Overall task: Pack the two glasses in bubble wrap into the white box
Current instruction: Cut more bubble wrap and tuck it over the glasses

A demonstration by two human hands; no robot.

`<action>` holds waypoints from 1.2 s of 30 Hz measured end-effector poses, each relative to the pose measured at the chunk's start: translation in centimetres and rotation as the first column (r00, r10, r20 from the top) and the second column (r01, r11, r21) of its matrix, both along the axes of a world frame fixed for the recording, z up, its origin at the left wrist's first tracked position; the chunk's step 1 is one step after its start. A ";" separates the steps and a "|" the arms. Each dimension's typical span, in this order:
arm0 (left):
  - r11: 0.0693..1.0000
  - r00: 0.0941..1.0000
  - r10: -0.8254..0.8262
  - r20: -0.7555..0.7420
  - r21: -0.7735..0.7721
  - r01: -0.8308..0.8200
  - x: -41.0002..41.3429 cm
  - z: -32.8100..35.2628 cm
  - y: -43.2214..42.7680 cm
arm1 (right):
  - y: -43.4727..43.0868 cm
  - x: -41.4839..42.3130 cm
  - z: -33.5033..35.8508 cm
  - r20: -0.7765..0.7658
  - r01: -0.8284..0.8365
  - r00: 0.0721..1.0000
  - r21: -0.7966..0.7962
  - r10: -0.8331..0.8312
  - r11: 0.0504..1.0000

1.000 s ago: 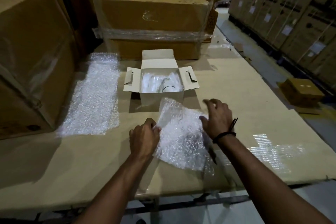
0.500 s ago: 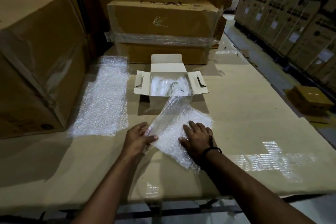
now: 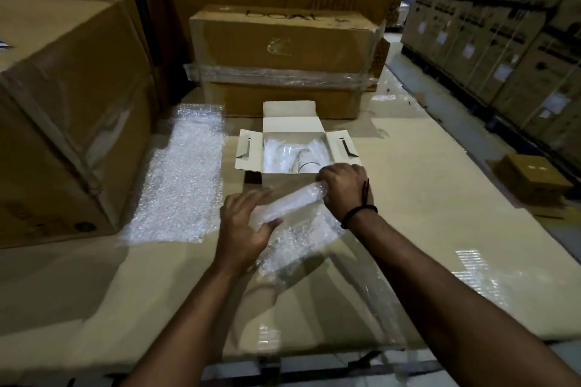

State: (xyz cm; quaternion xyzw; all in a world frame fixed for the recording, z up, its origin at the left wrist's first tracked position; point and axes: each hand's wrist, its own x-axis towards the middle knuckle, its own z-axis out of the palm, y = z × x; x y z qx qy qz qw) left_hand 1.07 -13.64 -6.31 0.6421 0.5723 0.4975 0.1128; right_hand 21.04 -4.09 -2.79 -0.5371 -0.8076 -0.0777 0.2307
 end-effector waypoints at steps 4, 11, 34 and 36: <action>0.955 0.988 0.088 0.125 -0.294 -0.048 -0.9 -3.0 -0.1 | -0.4 0.2 -0.5 -0.069 -0.065 0.996 -0.200 0.052 0.978; 0.923 0.882 0.192 0.430 -0.384 -0.014 -3.4 -3.5 2.0 | -1.7 1.7 -4.6 0.189 -0.240 0.942 -0.193 0.277 0.951; 0.871 0.709 -0.360 -0.607 -0.490 0.023 -4.2 -4.3 3.7 | -1.1 -0.7 -8.3 0.241 -0.051 0.945 -0.565 0.223 0.823; 0.829 0.627 -0.441 -0.642 -0.560 0.009 -3.5 -4.9 3.0 | -1.2 -0.6 -8.1 0.266 -0.026 0.942 -0.553 0.206 0.833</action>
